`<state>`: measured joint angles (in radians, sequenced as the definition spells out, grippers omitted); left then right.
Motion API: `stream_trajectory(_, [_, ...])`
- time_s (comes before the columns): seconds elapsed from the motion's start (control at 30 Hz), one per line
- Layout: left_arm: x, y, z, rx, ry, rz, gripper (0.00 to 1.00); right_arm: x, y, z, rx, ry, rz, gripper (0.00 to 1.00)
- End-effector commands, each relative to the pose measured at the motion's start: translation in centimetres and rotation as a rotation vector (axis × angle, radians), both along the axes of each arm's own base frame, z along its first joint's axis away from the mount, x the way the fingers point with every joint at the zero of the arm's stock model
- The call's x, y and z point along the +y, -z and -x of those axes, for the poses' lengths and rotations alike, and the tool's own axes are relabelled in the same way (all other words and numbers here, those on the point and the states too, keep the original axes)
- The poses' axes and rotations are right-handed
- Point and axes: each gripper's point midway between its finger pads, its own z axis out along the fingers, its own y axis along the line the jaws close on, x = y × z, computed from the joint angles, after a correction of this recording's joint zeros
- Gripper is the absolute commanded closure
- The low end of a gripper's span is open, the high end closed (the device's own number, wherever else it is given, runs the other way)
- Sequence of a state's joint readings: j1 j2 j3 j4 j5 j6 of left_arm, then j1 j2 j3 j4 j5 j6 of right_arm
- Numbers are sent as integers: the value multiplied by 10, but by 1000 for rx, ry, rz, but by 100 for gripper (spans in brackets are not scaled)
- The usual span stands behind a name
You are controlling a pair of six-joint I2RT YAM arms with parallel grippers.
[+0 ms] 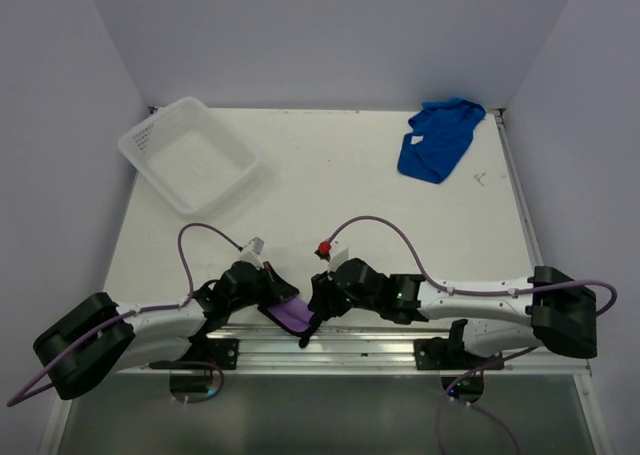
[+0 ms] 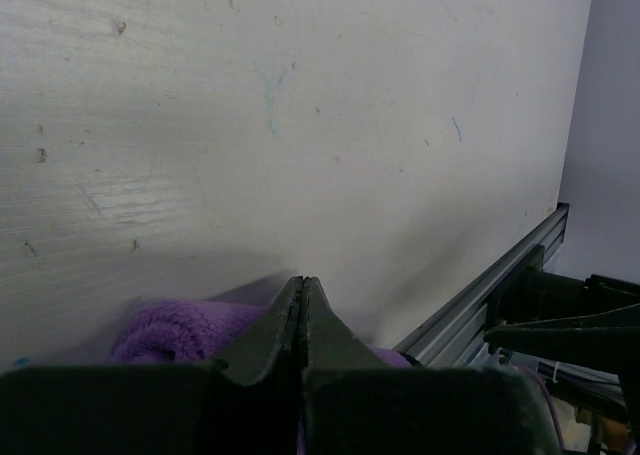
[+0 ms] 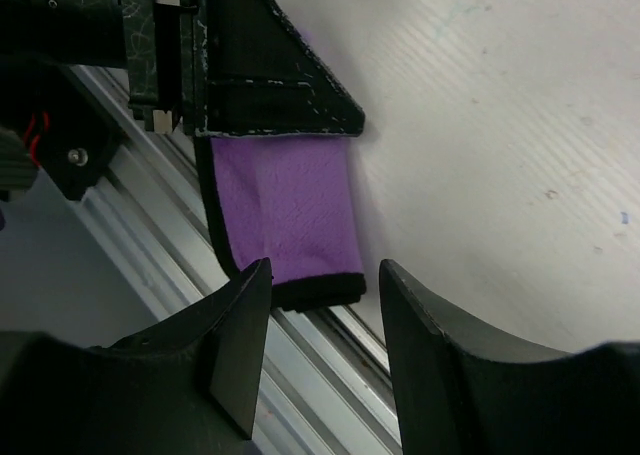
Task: Roll the towels
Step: Roll the towel
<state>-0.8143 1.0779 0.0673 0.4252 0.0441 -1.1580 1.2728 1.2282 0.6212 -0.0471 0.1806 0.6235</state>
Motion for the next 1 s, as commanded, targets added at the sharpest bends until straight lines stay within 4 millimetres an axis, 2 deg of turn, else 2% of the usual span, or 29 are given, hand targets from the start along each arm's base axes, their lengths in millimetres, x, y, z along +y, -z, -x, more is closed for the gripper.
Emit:
stream_trajectory(0.0, [27, 37, 17, 38, 6, -132, 100, 27, 1, 20, 159, -73, -127, 49])
stream_trajectory(0.2, [26, 37, 18, 35, 10, -132, 100, 24, 29, 18, 173, -70, -49, 42])
stream_trajectory(0.33, [27, 38, 19, 38, 12, -135, 100, 18, 47, 19, 203, -62, -15, 42])
stream_trajectory(0.5, [26, 36, 19, 34, 13, -129, 100, 20, 59, 26, 243, -78, -25, 43])
stream_trajectory(0.63, [27, 37, 19, 37, 14, -132, 100, 21, 66, 27, 249, -87, -15, 52])
stream_trajectory(0.77, [29, 36, 13, 15, -7, -151, 100, 20, 70, 28, 246, -95, -8, 76])
stream_trajectory(0.9, [28, 31, 6, -2, -8, -185, 100, 14, 69, 25, 210, -89, -2, 90])
stream_trajectory(0.97, [25, 23, -5, -38, -21, -198, 100, 7, 71, 23, 186, -74, 12, 94])
